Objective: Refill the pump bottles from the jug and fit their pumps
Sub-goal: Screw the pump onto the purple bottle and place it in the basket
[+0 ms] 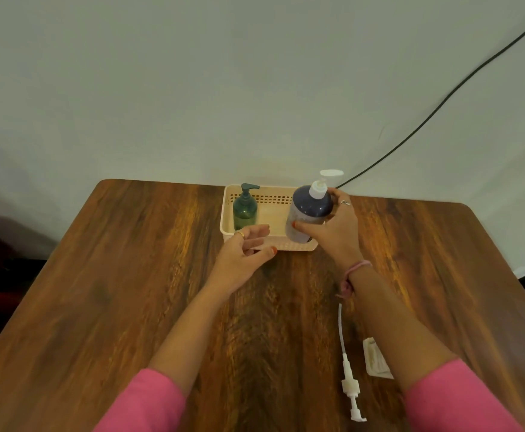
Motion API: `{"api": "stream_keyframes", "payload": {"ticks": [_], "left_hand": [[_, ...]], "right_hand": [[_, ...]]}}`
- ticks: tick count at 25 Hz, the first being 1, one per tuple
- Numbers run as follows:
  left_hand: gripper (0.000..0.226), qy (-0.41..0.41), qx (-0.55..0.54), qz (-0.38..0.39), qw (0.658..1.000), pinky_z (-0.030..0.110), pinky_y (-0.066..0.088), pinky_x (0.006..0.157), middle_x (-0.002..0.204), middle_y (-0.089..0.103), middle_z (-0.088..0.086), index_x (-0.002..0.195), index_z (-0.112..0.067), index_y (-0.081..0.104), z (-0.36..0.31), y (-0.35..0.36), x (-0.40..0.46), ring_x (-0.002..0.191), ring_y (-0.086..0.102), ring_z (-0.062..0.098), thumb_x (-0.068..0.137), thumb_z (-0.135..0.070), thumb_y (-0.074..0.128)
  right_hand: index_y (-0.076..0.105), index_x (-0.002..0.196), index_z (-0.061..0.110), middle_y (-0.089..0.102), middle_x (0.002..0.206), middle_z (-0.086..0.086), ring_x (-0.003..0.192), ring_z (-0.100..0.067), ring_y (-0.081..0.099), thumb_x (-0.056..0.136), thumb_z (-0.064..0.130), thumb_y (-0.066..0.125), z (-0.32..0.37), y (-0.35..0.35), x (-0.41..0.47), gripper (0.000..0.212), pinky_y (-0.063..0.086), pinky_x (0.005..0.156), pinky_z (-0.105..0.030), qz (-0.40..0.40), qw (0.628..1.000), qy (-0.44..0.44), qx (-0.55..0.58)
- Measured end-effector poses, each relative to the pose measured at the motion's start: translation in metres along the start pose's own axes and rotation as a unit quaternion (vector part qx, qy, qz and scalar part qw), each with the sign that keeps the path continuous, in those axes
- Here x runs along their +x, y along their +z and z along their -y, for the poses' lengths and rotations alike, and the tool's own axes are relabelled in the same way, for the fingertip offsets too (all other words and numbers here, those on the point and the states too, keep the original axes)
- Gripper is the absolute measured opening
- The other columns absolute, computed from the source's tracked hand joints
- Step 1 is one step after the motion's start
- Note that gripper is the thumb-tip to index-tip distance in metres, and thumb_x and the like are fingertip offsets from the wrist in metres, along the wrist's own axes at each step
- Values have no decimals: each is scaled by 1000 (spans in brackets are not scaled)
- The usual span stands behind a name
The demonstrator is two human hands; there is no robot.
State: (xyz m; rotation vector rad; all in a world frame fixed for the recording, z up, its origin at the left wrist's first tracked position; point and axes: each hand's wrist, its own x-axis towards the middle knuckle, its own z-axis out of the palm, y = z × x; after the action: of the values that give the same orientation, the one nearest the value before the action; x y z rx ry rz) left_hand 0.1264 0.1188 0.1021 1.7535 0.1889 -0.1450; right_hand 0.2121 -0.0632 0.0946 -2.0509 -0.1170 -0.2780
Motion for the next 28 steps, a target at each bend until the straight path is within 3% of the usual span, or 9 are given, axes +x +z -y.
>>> {"api": "stream_keyframes", "payload": {"ticks": [3, 12, 16, 23, 28], "left_hand": [[34, -19, 6, -5, 1000, 31, 50, 98, 118, 63, -9, 120, -24, 60, 19, -6, 5, 111, 59, 6, 88, -18, 68], [28, -62, 7, 0, 998, 32, 53, 94, 113, 65, -15, 113, -31, 61, 61, -7, 19, 104, 63, 4, 89, -15, 66], [30, -74, 4, 0, 997, 35, 51, 98, 114, 65, -14, 107, -36, 60, 72, -8, 22, 106, 62, 4, 89, -13, 65], [31, -76, -13, 1, 997, 37, 52, 98, 114, 66, -12, 108, -35, 61, 82, -2, 24, 105, 64, 6, 89, -10, 65], [30, -65, -8, 8, 998, 29, 51, 96, 112, 66, -15, 112, -29, 63, 77, 7, 17, 103, 63, 0, 90, -10, 64]], "right_hand": [[46, 124, 17, 56, 124, -3, 110, -14, 55, 56, 20, 90, -21, 19, 31, 81, 52, 90, -26, -11, 1000, 26, -5], [47, 117, 12, 53, 120, -7, 104, -15, 53, 52, 12, 91, -72, 69, 71, 78, 43, 83, -10, 13, 995, 89, -41], [47, 120, 14, 56, 120, -5, 109, -19, 56, 54, 22, 90, -84, 80, 70, 79, 51, 94, -32, 38, 993, 90, -72], [43, 129, 11, 55, 129, -8, 119, -21, 53, 62, 21, 87, -89, 79, 71, 81, 47, 101, -36, 75, 985, 124, -92], [40, 134, 7, 48, 133, -12, 119, -22, 51, 67, 12, 82, -68, 58, 59, 79, 45, 95, -25, 27, 986, 135, -93]]}}
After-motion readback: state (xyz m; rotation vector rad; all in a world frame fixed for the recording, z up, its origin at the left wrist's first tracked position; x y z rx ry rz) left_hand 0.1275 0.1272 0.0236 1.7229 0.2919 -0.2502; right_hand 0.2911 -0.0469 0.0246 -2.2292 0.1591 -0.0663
